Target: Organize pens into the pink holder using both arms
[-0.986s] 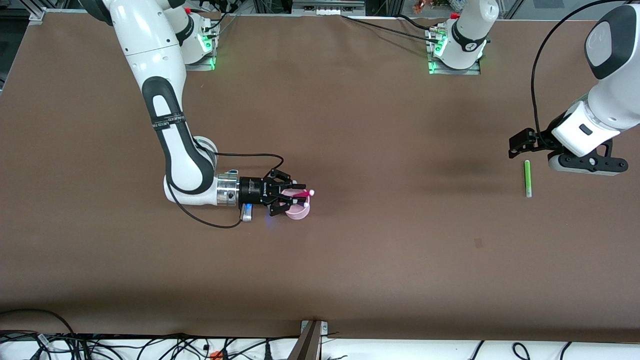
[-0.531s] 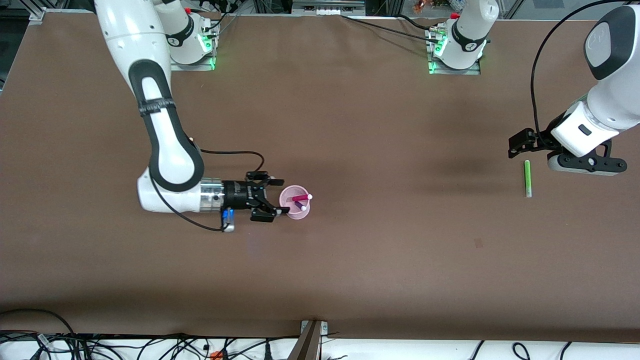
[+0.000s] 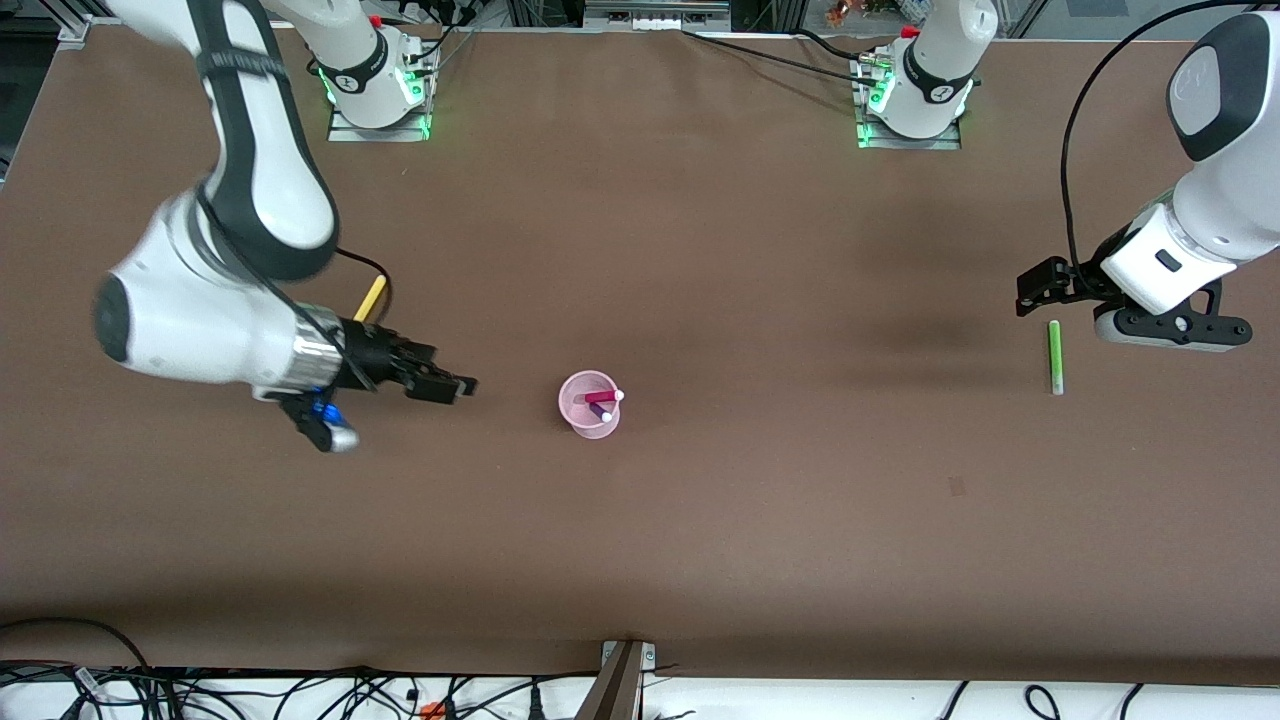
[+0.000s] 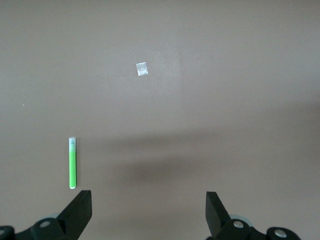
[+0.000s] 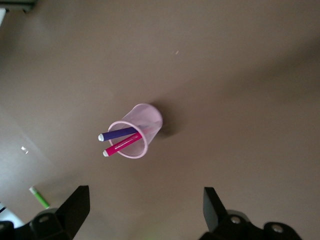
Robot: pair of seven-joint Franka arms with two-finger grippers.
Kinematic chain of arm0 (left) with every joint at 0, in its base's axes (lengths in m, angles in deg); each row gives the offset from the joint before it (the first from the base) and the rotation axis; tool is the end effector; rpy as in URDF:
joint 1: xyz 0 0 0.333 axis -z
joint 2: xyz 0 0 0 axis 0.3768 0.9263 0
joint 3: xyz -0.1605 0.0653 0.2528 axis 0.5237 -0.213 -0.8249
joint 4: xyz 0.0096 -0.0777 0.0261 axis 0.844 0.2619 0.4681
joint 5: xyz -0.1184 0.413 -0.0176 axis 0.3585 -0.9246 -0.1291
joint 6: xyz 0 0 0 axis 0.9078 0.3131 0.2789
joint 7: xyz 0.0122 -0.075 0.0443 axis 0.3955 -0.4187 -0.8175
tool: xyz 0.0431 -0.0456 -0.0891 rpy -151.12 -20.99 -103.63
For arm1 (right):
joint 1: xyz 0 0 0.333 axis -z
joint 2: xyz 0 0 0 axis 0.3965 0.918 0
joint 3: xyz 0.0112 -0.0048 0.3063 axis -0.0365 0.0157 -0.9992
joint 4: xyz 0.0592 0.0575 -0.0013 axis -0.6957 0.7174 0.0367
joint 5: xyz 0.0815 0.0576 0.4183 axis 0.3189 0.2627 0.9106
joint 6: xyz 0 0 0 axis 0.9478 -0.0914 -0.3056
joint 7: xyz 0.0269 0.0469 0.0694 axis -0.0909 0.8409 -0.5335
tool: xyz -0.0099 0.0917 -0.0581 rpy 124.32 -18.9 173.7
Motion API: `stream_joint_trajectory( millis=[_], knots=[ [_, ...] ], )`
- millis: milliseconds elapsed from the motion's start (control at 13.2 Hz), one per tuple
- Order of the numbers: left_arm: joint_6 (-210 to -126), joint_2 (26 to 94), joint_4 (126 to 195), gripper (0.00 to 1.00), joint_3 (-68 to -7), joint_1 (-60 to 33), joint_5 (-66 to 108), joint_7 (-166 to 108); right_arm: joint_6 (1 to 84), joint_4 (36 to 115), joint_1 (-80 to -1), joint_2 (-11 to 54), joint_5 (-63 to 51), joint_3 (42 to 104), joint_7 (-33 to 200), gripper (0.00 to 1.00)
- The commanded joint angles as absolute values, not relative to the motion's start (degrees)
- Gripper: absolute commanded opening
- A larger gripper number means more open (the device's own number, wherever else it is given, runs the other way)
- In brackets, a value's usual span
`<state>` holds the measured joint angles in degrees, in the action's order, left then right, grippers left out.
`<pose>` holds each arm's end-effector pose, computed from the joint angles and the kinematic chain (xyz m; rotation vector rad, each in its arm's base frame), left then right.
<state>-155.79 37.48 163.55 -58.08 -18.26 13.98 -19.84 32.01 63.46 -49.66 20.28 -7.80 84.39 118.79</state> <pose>0.6130 -0.0217 0.4872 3.1053 -0.1047 -0.0227 0.6791 0.1862 0.4248 -2.6134 0.6966 0.2922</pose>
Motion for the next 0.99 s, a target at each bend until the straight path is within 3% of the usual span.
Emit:
stream_joint_trajectory(
  millis=[0,152,303,531,910],
  knots=[
    [-155.9,36.7,164.0,1.00,-57.8,-18.5,12.9,-18.9,31.6,75.7,-49.9,5.2,-20.9,85.5,111.5,1.00],
    [-155.9,36.7,164.0,1.00,-57.8,-18.5,13.0,-18.9,31.6,81.3,-49.8,-3.6,-30.8,85.2,106.4,1.00],
    [-155.9,36.6,164.0,1.00,-57.8,-18.5,12.9,-18.9,29.5,83.8,-43.8,-8.8,-34.4,81.9,97.6,1.00],
    [-155.8,36.6,164.0,1.00,-57.8,-18.5,12.9,-18.8,24.0,79.9,-28.0,-8.7,-40.4,66.1,96.4,1.00],
    [-155.8,36.7,164.0,1.00,-57.8,-18.4,13.0,-19.1,22.5,75.7,-27.2,-7.1,-40.9,65.6,94.6,1.00]
  ],
)
